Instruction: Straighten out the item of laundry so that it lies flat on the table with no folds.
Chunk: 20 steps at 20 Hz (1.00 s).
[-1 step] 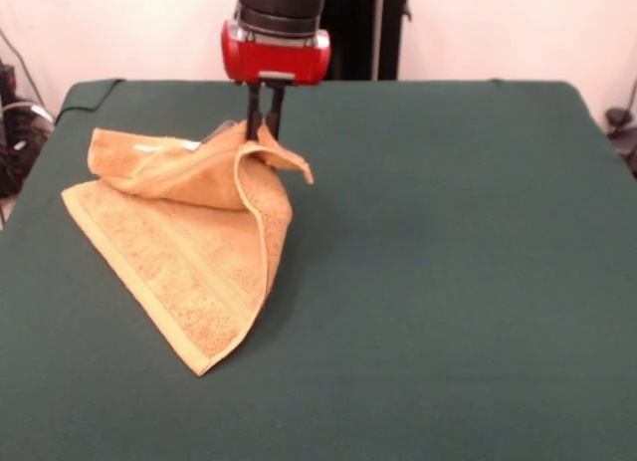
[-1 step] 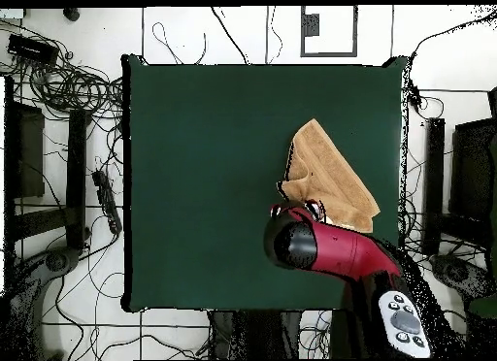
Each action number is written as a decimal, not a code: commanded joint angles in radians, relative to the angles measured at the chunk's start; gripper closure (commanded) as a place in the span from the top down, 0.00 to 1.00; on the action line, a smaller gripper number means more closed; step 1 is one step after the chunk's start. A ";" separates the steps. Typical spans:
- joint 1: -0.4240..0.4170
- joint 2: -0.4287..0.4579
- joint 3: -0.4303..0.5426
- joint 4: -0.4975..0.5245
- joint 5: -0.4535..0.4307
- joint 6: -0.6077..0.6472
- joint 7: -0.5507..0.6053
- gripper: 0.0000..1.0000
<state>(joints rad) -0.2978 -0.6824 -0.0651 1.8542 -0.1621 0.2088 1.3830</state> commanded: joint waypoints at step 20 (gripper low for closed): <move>-0.025 0.166 0.132 0.145 0.250 -0.178 0.365 0.00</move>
<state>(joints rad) -0.3463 -0.6076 -0.0616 1.8779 0.0011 0.1356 1.3969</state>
